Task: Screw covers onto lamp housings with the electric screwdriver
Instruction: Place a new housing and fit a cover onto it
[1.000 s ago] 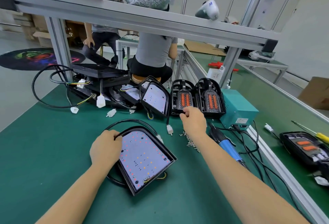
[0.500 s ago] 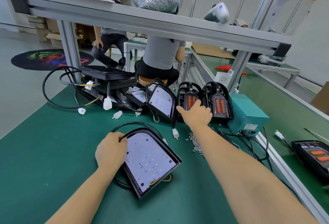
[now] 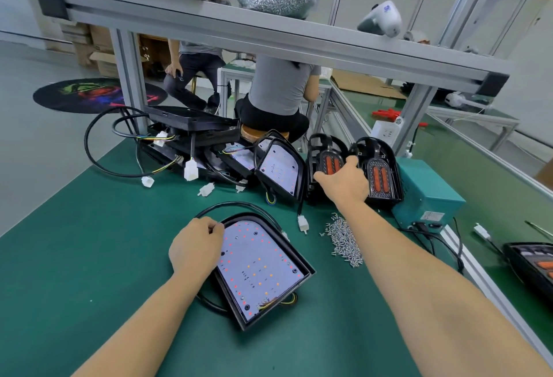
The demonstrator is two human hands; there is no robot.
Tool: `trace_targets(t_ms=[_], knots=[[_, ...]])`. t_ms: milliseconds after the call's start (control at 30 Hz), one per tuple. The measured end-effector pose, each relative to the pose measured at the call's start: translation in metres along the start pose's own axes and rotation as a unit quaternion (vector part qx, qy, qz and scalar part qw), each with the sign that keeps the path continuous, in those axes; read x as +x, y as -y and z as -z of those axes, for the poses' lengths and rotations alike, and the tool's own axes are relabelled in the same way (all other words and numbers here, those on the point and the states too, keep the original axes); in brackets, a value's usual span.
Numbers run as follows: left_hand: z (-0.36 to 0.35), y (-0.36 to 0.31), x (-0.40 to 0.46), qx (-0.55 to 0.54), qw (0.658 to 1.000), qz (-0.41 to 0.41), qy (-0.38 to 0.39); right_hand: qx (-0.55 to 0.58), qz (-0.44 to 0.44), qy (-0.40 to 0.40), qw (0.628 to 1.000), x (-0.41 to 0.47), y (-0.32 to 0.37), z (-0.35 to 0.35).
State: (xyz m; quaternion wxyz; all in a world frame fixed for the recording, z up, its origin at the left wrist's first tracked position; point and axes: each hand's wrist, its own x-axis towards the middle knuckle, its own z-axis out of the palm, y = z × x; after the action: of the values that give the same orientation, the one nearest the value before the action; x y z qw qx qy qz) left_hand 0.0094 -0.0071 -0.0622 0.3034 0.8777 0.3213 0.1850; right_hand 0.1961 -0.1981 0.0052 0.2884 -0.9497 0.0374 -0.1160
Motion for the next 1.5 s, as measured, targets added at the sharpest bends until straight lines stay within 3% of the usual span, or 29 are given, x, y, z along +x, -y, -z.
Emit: trace_targets(t_ms=[100,267,400,467,600,733,1100,1333,1500], knots=[[0.0,-0.001,0.003,0.0,1.0,0.002,0.005,0.041,0.057,-0.002,0.998,-0.021,0.006,0.023],[0.002,0.001,0.003,-0.047,0.998,0.023,0.022,0.014,0.173,0.053,0.983,-0.1,0.006,0.055],[0.002,0.003,0.004,-0.18,0.982,0.009,0.049,-0.042,0.239,0.083,0.967,-0.16,0.006,0.058],[0.003,-0.002,0.003,-0.283,0.953,0.023,0.101,-0.073,0.253,0.096,0.96,-0.179,0.001,0.055],[0.007,-0.013,-0.001,-0.44,0.866,0.176,0.156,-0.095,0.265,0.104,0.954,-0.205,-0.008,0.048],[0.015,-0.005,0.0,-0.501,0.818,0.23,0.165,-0.115,0.263,0.135,0.948,-0.22,-0.005,0.036],[0.015,0.001,-0.005,-0.416,0.874,0.172,0.183,-0.142,0.251,0.16,0.944,-0.227,-0.007,0.023],[0.011,0.006,-0.007,-0.412,0.888,0.165,0.116,-0.135,0.302,0.14,0.933,-0.226,-0.01,0.02],[0.01,0.013,-0.013,-0.313,0.943,0.102,0.052,0.017,0.318,0.13,0.939,-0.219,-0.028,0.034]])
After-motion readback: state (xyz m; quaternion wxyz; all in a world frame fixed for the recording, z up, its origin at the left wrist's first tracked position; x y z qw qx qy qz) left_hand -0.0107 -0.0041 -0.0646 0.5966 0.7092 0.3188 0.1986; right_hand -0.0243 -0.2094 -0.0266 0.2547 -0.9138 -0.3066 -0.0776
